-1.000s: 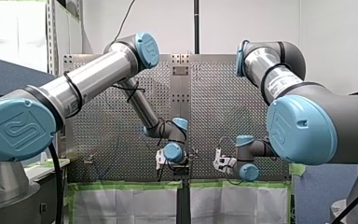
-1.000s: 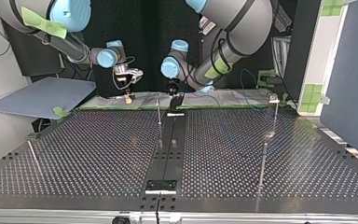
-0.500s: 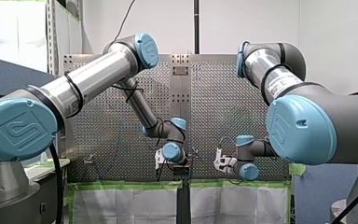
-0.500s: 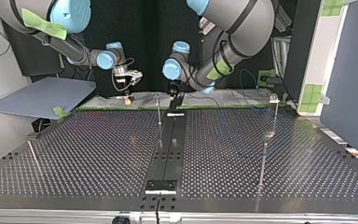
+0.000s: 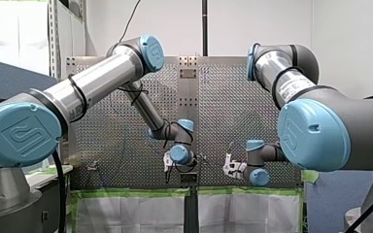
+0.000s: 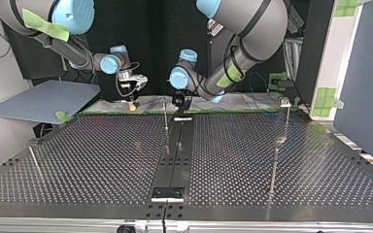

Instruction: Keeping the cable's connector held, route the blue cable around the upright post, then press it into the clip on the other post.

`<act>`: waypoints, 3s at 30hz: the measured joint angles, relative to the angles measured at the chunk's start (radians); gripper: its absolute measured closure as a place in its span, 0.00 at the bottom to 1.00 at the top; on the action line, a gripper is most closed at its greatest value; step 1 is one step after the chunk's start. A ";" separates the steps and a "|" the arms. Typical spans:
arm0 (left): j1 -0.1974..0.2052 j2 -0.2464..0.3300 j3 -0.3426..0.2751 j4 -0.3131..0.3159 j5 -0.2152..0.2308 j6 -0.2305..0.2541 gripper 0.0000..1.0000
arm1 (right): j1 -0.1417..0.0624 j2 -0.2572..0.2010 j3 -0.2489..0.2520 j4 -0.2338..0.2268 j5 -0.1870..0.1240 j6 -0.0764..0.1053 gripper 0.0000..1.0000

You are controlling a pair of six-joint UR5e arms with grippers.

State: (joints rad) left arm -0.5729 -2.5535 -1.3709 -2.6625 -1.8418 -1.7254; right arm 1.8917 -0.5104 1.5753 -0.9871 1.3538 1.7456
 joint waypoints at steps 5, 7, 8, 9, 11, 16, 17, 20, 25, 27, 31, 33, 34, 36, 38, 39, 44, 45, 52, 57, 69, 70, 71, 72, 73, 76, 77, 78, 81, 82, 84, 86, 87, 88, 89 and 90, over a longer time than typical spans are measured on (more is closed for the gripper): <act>0.006 0.000 0.008 -0.007 0.003 -0.001 1.00 | 0.000 0.000 -0.009 0.007 -0.001 0.000 1.00; 0.009 0.000 0.009 -0.008 0.004 -0.001 1.00 | 0.000 0.000 -0.012 0.009 -0.001 0.000 1.00; 0.011 0.000 0.009 -0.008 0.005 -0.002 1.00 | 0.000 0.000 -0.014 0.011 -0.001 0.000 1.00; 0.012 0.000 0.009 -0.008 0.005 -0.002 1.00 | 0.000 0.000 -0.016 0.012 -0.001 0.000 1.00; 0.015 0.000 0.009 -0.008 0.009 -0.005 1.00 | 0.000 0.000 -0.021 0.016 -0.001 0.000 1.00; 0.026 -0.002 0.009 -0.008 0.020 -0.017 1.00 | -0.001 0.000 -0.032 0.028 0.000 0.000 1.00; 0.029 -0.002 0.010 -0.008 0.025 -0.022 1.00 | -0.001 0.000 -0.034 0.030 0.000 0.000 1.00; 0.035 -0.004 0.014 -0.008 0.041 -0.038 1.00 | -0.001 0.000 -0.038 0.033 0.001 0.000 1.00; 0.037 -0.029 0.042 -0.027 0.060 -0.053 1.00 | -0.001 0.000 -0.044 0.036 0.000 0.000 1.00; 0.035 -0.045 0.060 -0.043 0.063 -0.054 1.00 | -0.001 0.000 -0.048 0.038 -0.001 0.000 1.00; 0.034 -0.063 0.095 -0.070 0.069 -0.057 1.00 | -0.001 0.000 -0.054 0.042 -0.002 0.000 1.00; 0.036 -0.066 0.113 -0.077 0.068 -0.060 1.00 | -0.001 0.000 -0.061 0.047 -0.001 0.000 1.00; 0.037 -0.067 0.119 -0.079 0.068 -0.061 1.00 | -0.001 0.000 -0.065 0.050 0.000 0.000 1.00; 0.041 -0.068 0.128 -0.082 0.068 -0.064 1.00 | -0.001 0.000 -0.072 0.057 0.000 0.000 1.00; 0.045 -0.068 0.132 -0.083 0.069 -0.067 1.00 | -0.001 0.000 -0.079 0.061 0.001 0.001 1.00; 0.047 -0.068 0.133 -0.083 0.068 -0.067 1.00 | -0.002 0.000 -0.081 0.063 0.001 0.001 1.00; 0.056 -0.067 0.135 -0.083 0.067 -0.069 1.00 | -0.005 0.000 -0.094 0.073 0.001 0.002 1.00; 0.058 -0.067 0.135 -0.084 0.067 -0.069 1.00 | -0.006 0.000 -0.096 0.076 0.001 0.002 1.00; 0.062 -0.067 0.135 -0.085 0.066 -0.069 1.00 | -0.013 0.000 -0.107 0.086 0.001 0.002 1.00; 0.059 -0.067 0.136 -0.083 0.065 -0.062 0.69 | -0.014 0.000 -0.108 0.087 0.001 0.001 1.00; 0.045 -0.067 0.135 -0.085 0.019 0.004 0.00 | -0.015 0.000 -0.108 0.088 -0.003 -0.003 1.00; 0.045 -0.067 0.135 -0.086 0.013 0.011 0.00 | -0.015 0.000 -0.108 0.088 -0.003 -0.003 1.00; 0.044 -0.067 0.135 -0.086 0.006 0.019 0.00 | -0.015 0.000 -0.108 0.088 -0.003 -0.003 1.00; 0.042 -0.067 0.135 -0.088 -0.004 0.029 0.00 | -0.015 0.000 -0.108 0.088 -0.003 -0.003 1.00; 0.041 -0.067 0.135 -0.089 -0.011 0.037 0.00 | -0.015 0.000 -0.108 0.088 -0.004 -0.003 1.00; 0.034 -0.067 0.135 -0.103 -0.028 0.062 0.00 | -0.015 0.000 -0.108 0.089 -0.004 -0.003 1.00; 0.032 -0.067 0.135 -0.111 -0.028 0.071 0.00 | -0.015 0.000 -0.108 0.089 -0.004 -0.003 1.00; 0.030 -0.067 0.135 -0.118 -0.026 0.076 0.00 | -0.015 0.000 -0.108 0.089 -0.004 -0.003 1.00; 0.025 -0.067 0.135 -0.144 -0.010 0.080 0.00 | -0.015 0.000 -0.108 0.089 -0.004 -0.003 1.00; 0.023 -0.067 0.135 -0.151 -0.003 0.080 0.00 | -0.015 0.000 -0.108 0.089 -0.004 -0.003 1.00; 0.019 -0.067 0.135 -0.170 0.013 0.076 0.00 | -0.015 0.000 -0.107 0.090 -0.004 -0.003 1.00; 0.015 -0.066 0.135 -0.188 0.025 0.067 0.00 | -0.015 0.000 -0.108 0.090 -0.005 -0.003 1.00; 0.013 -0.067 0.135 -0.195 0.028 0.064 0.00 | -0.015 0.000 -0.107 0.090 -0.005 -0.003 1.00; 0.012 -0.066 0.135 -0.202 0.031 0.060 0.00 | -0.015 0.000 -0.108 0.090 -0.005 -0.003 1.00; 0.010 -0.066 0.135 -0.211 0.033 0.056 0.00 | -0.015 0.000 -0.108 0.091 -0.005 -0.004 1.00; 0.009 -0.066 0.135 -0.216 0.034 0.054 0.00 | -0.015 0.000 -0.108 0.091 -0.006 -0.004 1.00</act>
State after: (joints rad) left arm -0.5639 -2.6194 -1.2362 -2.8790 -1.8076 -1.6719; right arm 1.8769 -0.5102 1.4677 -0.8964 1.3481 1.7418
